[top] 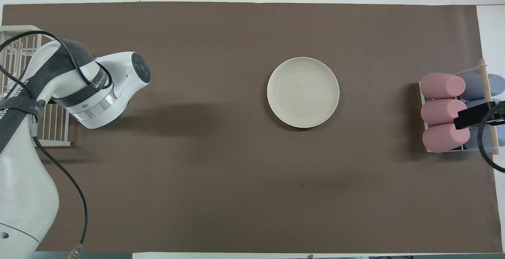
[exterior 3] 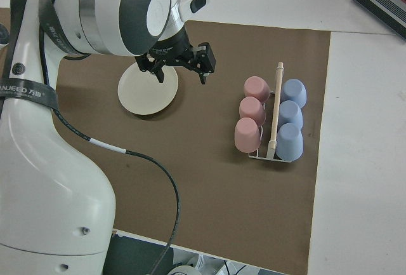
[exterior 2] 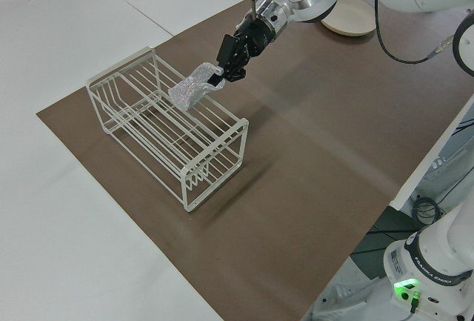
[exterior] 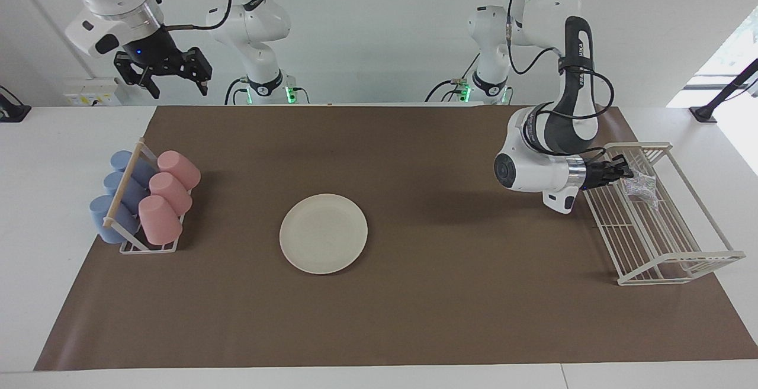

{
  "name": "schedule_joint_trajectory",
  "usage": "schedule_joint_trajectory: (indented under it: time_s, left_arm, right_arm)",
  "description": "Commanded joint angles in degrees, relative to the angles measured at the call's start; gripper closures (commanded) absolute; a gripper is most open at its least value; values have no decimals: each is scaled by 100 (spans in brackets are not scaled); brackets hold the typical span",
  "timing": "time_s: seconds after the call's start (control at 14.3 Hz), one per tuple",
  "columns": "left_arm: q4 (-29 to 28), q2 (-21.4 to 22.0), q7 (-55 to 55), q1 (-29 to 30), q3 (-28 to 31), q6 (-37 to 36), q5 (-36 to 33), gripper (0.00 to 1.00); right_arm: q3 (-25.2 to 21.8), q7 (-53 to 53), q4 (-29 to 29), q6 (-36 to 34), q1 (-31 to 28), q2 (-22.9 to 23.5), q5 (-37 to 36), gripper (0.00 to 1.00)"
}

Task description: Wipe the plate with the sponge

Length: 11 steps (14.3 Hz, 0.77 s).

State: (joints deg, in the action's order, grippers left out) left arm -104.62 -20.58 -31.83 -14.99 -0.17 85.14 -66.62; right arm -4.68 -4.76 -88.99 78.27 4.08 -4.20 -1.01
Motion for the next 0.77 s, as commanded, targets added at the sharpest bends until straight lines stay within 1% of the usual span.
schedule_joint_trajectory:
  time_s: [0.0,0.28,0.35,0.42,0.49,0.56,0.7]
  left_arm:
    - [-234,159,-69,110,-18,292,-123,100]
    - [-225,159,-69,119,-18,327,-114,100]
    - [-216,159,-69,128,-18,328,-106,64]
    - [-208,159,-69,119,-18,336,-97,23]
    - [-208,159,-69,119,-18,336,-88,7]
    - [-199,159,-60,119,-18,328,-79,0]
    - [-181,159,-60,119,-18,328,-62,0]
  right_arm:
    - [46,-113,-180,83,-66,-151,-57,0]
    - [37,-113,-180,83,-57,-151,-66,0]
    - [46,-122,-180,83,-57,-151,-57,0]
    - [46,-113,-180,83,-66,-151,-66,0]
    - [46,-122,-180,83,-66,-151,-57,0]
    - [46,-113,-180,83,-66,-151,-57,0]
    - [46,-113,-180,83,-57,-151,-66,0]
